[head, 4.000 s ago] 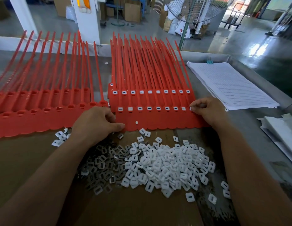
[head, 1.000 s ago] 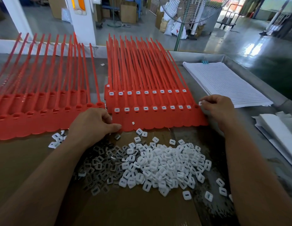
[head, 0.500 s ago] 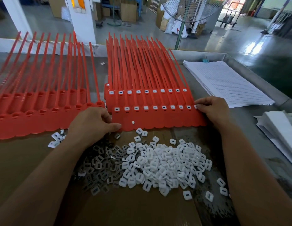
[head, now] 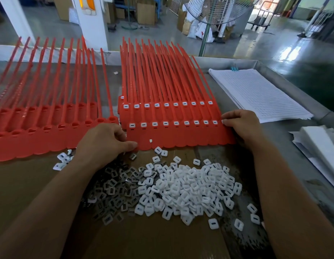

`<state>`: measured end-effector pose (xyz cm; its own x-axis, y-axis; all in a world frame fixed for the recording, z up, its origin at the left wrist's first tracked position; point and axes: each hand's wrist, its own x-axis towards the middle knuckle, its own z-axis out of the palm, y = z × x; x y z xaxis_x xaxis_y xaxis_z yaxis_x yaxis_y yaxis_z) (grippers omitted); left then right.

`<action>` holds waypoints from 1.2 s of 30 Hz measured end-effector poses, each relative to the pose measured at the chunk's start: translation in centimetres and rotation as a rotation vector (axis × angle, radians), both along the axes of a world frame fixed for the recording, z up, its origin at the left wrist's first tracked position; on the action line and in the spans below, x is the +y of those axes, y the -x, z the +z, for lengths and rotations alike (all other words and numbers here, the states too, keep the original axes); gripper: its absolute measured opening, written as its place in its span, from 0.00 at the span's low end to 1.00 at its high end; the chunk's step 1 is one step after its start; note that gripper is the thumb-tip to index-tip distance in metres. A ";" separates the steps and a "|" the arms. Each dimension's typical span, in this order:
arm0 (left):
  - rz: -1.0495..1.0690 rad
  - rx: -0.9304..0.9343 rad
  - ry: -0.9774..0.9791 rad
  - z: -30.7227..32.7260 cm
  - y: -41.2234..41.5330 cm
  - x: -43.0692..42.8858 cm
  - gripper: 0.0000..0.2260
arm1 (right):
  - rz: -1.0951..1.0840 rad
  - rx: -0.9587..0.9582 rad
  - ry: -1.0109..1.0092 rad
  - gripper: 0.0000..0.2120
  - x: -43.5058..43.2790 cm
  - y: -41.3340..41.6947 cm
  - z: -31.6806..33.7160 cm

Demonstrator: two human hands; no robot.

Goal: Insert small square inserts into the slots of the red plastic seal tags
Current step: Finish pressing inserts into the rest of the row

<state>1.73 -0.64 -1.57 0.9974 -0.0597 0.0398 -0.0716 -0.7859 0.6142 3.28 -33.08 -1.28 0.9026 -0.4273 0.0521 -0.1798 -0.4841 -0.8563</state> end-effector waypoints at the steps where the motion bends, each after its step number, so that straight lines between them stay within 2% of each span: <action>1: 0.000 0.000 0.001 0.0 0.0 0.0 0.12 | 0.004 -0.001 0.000 0.09 0.0 0.0 0.0; 5: 0.005 -0.001 0.004 0.0 -0.1 0.0 0.12 | -0.003 -0.009 0.106 0.06 0.1 0.0 -0.2; 12: 0.000 -0.017 -0.008 -0.1 -0.2 0.0 0.12 | -0.048 0.021 0.149 0.10 0.1 -0.5 -0.3; 21: -0.003 -0.024 -0.023 -0.2 -0.1 0.1 0.12 | -0.079 0.009 0.021 0.12 -0.3 -0.8 -0.5; 26: -0.004 -0.021 -0.018 -0.2 -0.2 0.2 0.12 | -0.097 0.086 0.333 0.07 0.5 -1.5 -1.1; 28: -0.002 -0.019 -0.020 -0.3 -0.2 0.3 0.12 | -0.083 0.090 0.392 0.06 0.8 -1.6 -1.2; 33: 0.001 -0.028 -0.028 -0.3 -0.2 0.3 0.12 | -0.080 0.030 0.258 0.05 0.4 -0.6 -0.4; 36: -0.001 -0.046 -0.022 -0.1 0.1 0.3 0.11 | -0.074 0.033 0.062 0.05 0.0 0.7 0.7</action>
<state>1.66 -0.36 -1.66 0.9945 -0.0623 0.0845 -0.1004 -0.7989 0.5931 2.56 -33.03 -0.53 0.8703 -0.4898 0.0513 -0.2445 -0.5202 -0.8183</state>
